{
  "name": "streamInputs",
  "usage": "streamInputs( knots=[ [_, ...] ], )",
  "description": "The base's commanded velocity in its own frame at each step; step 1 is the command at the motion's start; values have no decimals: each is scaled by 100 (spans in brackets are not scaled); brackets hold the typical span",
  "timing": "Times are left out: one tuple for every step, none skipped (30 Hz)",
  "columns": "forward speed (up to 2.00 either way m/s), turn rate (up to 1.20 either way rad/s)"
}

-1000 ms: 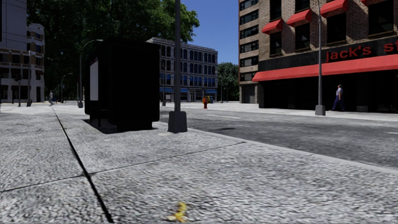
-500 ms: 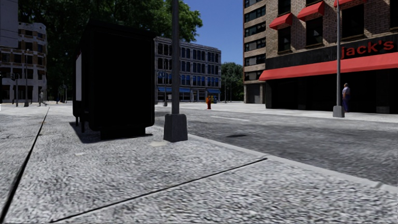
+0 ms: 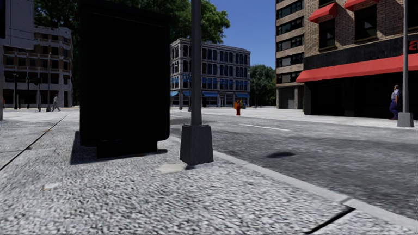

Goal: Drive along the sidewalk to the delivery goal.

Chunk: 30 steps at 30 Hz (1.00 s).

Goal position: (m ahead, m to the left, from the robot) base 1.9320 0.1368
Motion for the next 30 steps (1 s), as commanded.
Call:
streamInputs(
  knots=[
    [179,41],
    [175,41],
    [173,41],
    [173,41],
    [172,41],
    [172,41],
    [172,41],
    [171,41],
    [171,41],
    [170,41],
    [166,41],
    [161,41],
    [155,41],
    [155,41],
    [148,41],
    [135,41],
    [127,41],
    [119,41],
    [119,41],
    [106,41],
    [98,41],
    [93,41],
    [90,41],
    [90,41],
    [87,41],
    [84,41],
    [82,41],
    [82,41],
    [81,33],
    [81,33]
  ],
)
